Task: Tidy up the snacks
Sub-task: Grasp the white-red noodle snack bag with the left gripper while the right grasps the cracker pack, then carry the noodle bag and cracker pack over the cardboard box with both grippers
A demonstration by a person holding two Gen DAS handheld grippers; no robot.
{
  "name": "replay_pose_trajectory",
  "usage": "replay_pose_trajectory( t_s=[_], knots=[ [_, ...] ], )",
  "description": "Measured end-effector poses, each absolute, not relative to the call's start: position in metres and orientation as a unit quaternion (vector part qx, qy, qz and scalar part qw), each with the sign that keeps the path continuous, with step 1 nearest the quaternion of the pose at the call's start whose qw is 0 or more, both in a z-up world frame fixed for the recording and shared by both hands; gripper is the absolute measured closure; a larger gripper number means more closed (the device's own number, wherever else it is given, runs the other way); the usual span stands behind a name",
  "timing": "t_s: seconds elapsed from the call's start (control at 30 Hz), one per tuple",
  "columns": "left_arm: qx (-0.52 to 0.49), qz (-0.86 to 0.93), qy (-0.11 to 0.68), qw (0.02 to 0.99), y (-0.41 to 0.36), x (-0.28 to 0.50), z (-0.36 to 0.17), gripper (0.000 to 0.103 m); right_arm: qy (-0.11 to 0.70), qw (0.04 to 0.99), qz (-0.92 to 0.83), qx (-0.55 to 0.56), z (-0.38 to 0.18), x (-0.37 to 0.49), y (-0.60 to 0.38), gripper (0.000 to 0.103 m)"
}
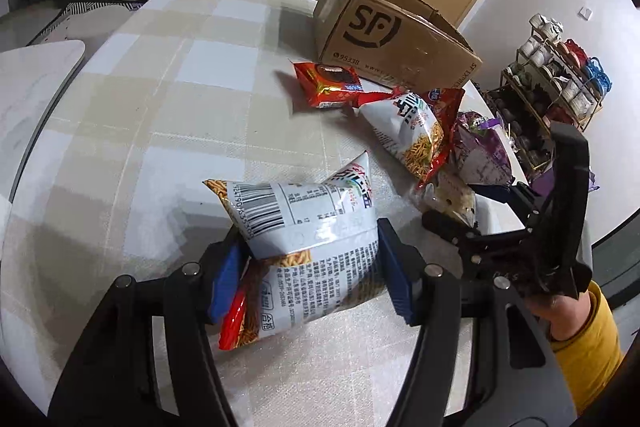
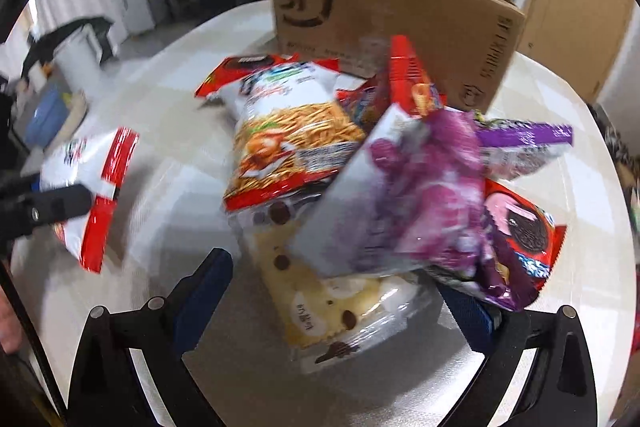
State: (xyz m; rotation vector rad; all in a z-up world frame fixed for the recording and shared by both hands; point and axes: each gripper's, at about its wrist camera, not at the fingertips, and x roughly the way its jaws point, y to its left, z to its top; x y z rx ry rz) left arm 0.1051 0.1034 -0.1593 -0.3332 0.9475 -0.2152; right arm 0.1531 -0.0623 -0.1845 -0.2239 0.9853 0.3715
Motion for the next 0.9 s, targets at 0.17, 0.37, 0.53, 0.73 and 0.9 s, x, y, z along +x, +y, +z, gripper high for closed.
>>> replay_pose_trajectory(
  t_s=[0.17, 0.37, 0.53, 0.73, 0.9],
  knots=[
    [-0.167, -0.104, 0.449, 0.872, 0.106, 0.100, -0.156, 0.044, 0.459, 0.858, 0.198, -0.115, -0.182, 0.144, -0.058, 0.021],
    [-0.172, -0.107, 0.443, 0.873, 0.107, 0.091, -0.152, 0.044, 0.449, 0.862, 0.213, -0.104, -0.180, 0.117, -0.065, 0.033],
    [-0.172, -0.110, 0.440, 0.874, 0.106, 0.081, -0.148, 0.044, 0.448, 0.862, 0.229, -0.058, -0.176, 0.106, -0.068, 0.038],
    [-0.168, -0.109, 0.436, 0.878, 0.105, 0.068, -0.141, 0.044, 0.449, 0.859, 0.244, -0.033, -0.173, 0.086, -0.069, 0.039],
    [-0.164, -0.110, 0.432, 0.880, 0.104, 0.057, -0.135, 0.044, 0.441, 0.859, 0.260, 0.008, -0.163, 0.066, -0.079, 0.039]
  ],
)
